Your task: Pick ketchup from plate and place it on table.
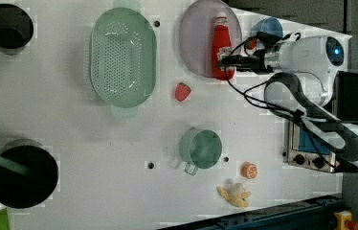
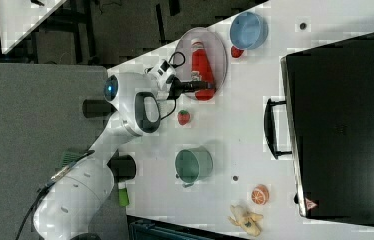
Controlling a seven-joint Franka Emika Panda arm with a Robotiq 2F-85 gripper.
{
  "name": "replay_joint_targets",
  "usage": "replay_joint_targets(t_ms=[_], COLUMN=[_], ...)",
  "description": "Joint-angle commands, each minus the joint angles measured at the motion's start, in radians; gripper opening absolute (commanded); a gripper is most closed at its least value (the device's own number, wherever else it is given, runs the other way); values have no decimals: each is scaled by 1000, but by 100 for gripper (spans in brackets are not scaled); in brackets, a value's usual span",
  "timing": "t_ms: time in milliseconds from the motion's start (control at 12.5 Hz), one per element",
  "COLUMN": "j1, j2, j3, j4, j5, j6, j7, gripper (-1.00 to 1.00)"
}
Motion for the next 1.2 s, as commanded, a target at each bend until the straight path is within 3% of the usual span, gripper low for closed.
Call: replay_joint_targets(t_ms=[80,480,560,720,800,1200], j1=[3,6,6,5,5,2], j2=[24,68,67,65,61,-20], j3=[-3,-4,-4,-6,-4,-3], j4=[17,15,19,19,20,38], j5=[-5,-5,-5,-5,-5,0], j6=[67,140,142,142,144,133], j7=[-40,-40,-40,-40,-40,-12], gripper=[100,100,91,43,30,30])
